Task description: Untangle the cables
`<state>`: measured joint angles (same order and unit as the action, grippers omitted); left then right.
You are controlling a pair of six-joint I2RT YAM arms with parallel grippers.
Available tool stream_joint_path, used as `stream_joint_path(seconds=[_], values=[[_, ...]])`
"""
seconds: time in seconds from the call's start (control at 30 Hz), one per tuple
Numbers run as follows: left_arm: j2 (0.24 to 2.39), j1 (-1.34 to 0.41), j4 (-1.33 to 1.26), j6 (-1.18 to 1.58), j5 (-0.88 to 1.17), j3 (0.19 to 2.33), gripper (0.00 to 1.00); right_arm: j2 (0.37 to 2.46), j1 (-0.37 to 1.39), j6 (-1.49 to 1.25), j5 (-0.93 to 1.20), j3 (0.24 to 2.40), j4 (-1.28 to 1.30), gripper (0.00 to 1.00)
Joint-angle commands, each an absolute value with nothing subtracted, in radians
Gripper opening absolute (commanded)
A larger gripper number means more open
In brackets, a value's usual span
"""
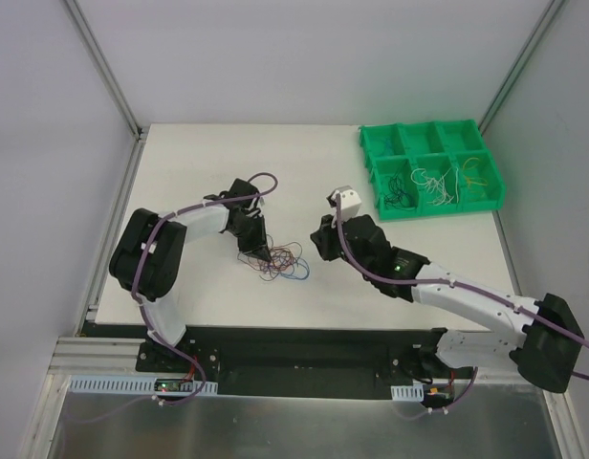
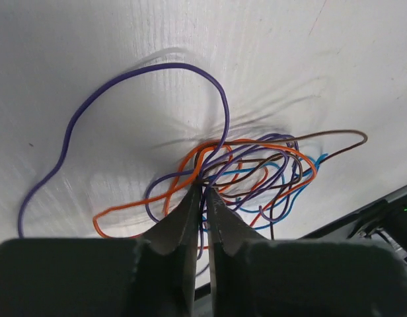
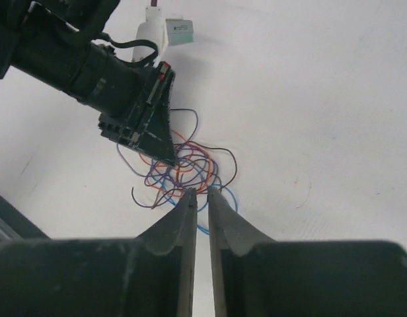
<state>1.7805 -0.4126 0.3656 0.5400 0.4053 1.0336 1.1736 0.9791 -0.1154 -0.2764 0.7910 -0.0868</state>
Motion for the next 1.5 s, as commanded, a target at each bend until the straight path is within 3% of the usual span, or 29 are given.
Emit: stream_joint_path(seconds=[0.0, 0.1, 0.2, 0.53, 0.77, 1.03, 1.3, 1.47], values=[[1.744, -0.411, 0.4, 0.509, 0.368, 1.046, 0.0, 1.199, 0.928, -0.127, -0.203, 0.807, -0.026, 0.23], [1.639, -0.411, 0.4, 0.514, 0.359, 1.029, 0.0, 1.305, 0.849, -0.152, -0.045, 0.813, -0.009, 0.45], [1.534, -0.411, 0.4, 0.515, 0.354, 1.011, 0.0, 1.469, 0.781, -0.103, 0.2, 0.845, -0.04, 0.54], [1.385, -0.411, 0.4, 0.54, 0.462, 1.02, 0.0, 1.687, 0.808, -0.006, 0.267, 0.871, -0.215, 0.63], [1.296, -0.411, 0.4, 0.578, 0.506, 1.061, 0.0, 1.77, 0.919, -0.055, 0.114, 0.879, -0.282, 0.63], [1.272, -0.411, 0.4, 0.646, 0.512, 1.092, 0.0, 1.582, 0.933, -0.026, -0.097, 0.763, -0.304, 0.64], [1.255, -0.411, 0.4, 0.683, 0.523, 1.124, 0.0, 1.479, 0.93, 0.019, 0.152, 0.624, -0.489, 0.7], [1.253, -0.411, 0.4, 0.689, 0.54, 1.14, 0.0, 1.509, 0.937, -0.046, 0.178, 0.614, -0.664, 0.7]])
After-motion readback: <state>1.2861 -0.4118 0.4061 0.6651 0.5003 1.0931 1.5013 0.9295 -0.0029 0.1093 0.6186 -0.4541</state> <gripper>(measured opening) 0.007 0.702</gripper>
